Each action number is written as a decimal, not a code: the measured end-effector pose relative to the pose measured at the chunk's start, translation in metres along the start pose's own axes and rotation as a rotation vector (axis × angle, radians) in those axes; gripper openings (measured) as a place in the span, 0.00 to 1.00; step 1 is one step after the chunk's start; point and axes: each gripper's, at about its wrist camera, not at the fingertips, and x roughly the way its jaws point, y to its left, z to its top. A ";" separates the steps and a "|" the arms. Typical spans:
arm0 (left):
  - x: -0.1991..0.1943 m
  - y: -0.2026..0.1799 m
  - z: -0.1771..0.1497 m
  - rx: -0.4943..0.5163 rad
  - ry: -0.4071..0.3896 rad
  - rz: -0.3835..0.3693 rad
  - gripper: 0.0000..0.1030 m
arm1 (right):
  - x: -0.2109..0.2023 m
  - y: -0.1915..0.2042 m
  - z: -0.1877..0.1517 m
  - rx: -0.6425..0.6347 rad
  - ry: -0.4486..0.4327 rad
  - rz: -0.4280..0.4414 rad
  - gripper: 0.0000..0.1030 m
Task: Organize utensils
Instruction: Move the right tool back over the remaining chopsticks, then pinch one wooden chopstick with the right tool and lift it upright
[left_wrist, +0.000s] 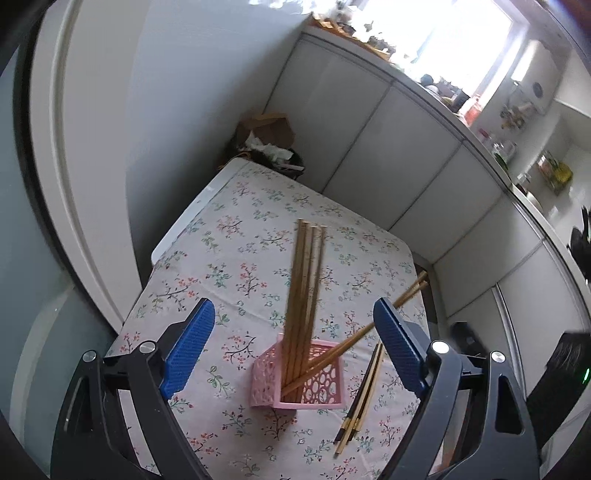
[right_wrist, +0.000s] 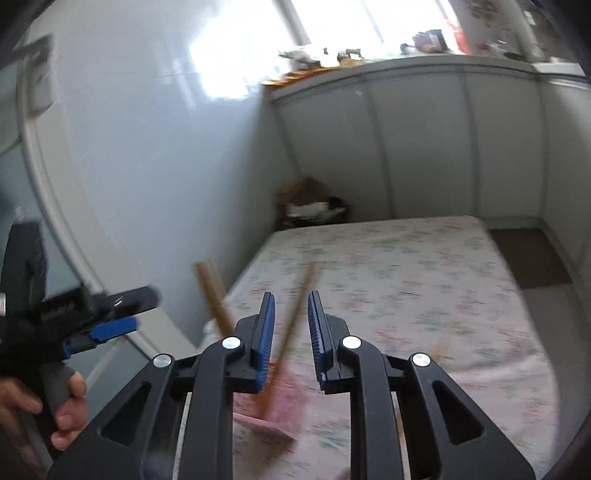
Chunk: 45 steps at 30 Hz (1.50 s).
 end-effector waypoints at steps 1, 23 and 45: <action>-0.001 -0.005 -0.002 0.017 -0.005 0.001 0.81 | -0.002 -0.011 0.003 0.024 0.029 -0.010 0.21; 0.044 -0.131 -0.088 0.442 0.183 0.006 0.85 | 0.076 -0.132 -0.068 0.305 0.551 -0.134 0.35; 0.045 -0.130 -0.084 0.428 0.185 0.001 0.84 | 0.143 -0.122 -0.079 0.258 0.659 -0.179 0.10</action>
